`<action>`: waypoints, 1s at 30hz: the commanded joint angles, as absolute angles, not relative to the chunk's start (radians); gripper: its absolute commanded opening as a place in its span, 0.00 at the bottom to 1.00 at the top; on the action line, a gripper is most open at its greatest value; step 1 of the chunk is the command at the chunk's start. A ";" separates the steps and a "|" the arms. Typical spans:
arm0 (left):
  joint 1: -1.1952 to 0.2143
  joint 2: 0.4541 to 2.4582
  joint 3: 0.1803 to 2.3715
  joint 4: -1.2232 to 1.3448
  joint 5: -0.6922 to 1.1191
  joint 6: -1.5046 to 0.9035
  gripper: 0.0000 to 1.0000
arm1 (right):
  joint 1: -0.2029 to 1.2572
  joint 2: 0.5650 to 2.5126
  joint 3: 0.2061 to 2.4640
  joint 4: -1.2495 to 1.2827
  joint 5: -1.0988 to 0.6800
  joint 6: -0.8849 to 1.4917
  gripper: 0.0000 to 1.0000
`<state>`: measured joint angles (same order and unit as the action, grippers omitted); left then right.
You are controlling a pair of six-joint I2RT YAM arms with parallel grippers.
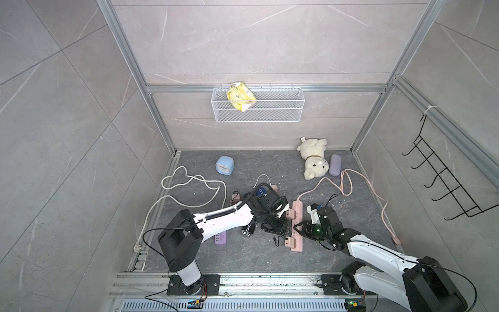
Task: Unplug the electric shaver
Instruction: Remove the plug from the socket.
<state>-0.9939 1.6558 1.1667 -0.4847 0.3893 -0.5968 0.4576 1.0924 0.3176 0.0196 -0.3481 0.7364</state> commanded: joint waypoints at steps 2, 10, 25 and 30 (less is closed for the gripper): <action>-0.994 1.608 1.110 -0.462 0.325 -0.669 0.62 | 0.461 1.090 0.329 0.078 -0.354 0.734 0.00; -1.024 1.614 1.080 -0.381 0.310 -0.706 0.99 | 0.460 1.092 0.326 0.084 -0.357 0.736 0.00; -1.063 1.615 1.092 -0.393 0.275 -0.716 0.89 | 0.460 1.100 0.323 0.086 -0.359 0.736 0.00; -1.089 1.652 1.130 -0.393 0.275 -0.716 0.90 | 0.461 1.108 0.323 0.087 -0.360 0.737 0.00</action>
<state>-1.0748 1.6299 1.0824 -0.3813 0.2844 -0.7105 0.4576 1.1057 0.3176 0.0311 -0.3485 0.7372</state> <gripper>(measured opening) 0.897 0.286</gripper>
